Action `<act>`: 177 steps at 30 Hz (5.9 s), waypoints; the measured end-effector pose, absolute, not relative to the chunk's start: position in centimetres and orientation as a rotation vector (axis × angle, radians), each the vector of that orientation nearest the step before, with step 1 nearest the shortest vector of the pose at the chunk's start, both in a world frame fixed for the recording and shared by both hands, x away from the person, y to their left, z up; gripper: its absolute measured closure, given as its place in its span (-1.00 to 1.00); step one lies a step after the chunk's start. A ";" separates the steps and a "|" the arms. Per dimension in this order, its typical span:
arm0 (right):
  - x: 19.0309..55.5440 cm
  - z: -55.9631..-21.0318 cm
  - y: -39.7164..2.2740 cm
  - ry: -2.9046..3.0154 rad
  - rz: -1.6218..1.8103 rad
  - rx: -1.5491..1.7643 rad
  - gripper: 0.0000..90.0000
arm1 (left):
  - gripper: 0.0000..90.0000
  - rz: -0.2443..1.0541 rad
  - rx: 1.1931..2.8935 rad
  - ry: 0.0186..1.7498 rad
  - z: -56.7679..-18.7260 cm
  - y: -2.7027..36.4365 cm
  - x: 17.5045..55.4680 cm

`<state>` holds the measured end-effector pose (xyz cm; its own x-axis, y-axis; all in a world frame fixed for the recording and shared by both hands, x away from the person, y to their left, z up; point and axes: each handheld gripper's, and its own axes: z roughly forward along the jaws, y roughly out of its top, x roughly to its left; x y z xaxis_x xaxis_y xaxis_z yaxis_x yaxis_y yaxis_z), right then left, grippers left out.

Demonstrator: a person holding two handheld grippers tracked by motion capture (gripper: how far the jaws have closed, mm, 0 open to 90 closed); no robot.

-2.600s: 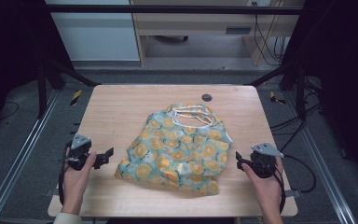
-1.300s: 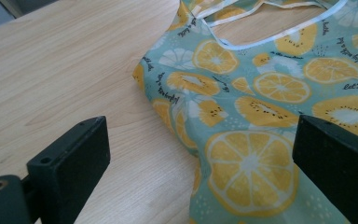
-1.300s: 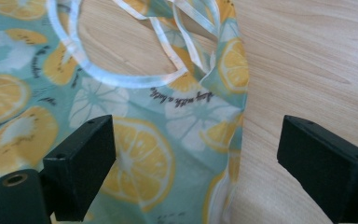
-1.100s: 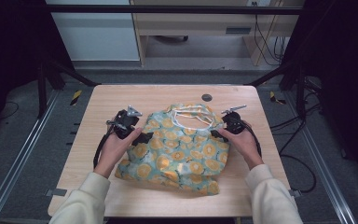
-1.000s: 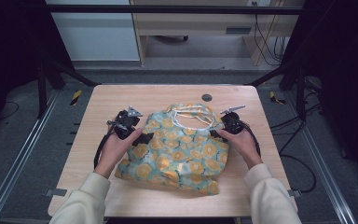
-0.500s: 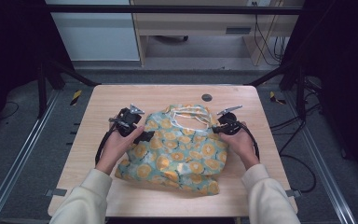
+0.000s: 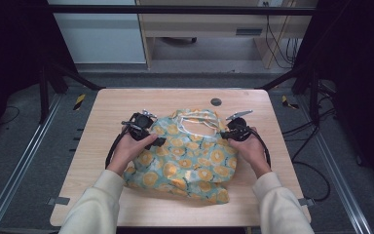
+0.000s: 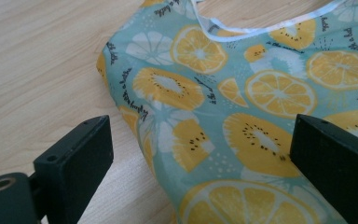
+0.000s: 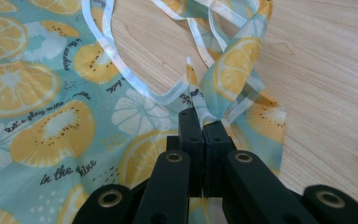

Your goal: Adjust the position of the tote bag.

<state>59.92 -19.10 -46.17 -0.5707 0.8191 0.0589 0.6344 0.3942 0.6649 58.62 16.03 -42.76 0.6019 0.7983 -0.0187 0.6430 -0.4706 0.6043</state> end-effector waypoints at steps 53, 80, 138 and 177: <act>56.6 -37.8 -22.2 2.184 1.158 1.177 1.00 | 1.00 0.575 2.106 0.966 -38.2 17.9 55.8; 49.6 -34.5 -24.5 2.053 1.356 1.049 1.00 | 1.00 0.664 2.034 0.811 -34.9 17.8 51.7; 40.4 -35.9 -23.0 2.005 1.525 0.925 1.00 | 1.00 0.655 1.848 0.829 -36.2 21.6 47.3; 38.8 -38.4 -22.9 2.077 1.500 0.910 1.00 | 1.00 0.662 1.772 0.795 -37.2 23.8 42.5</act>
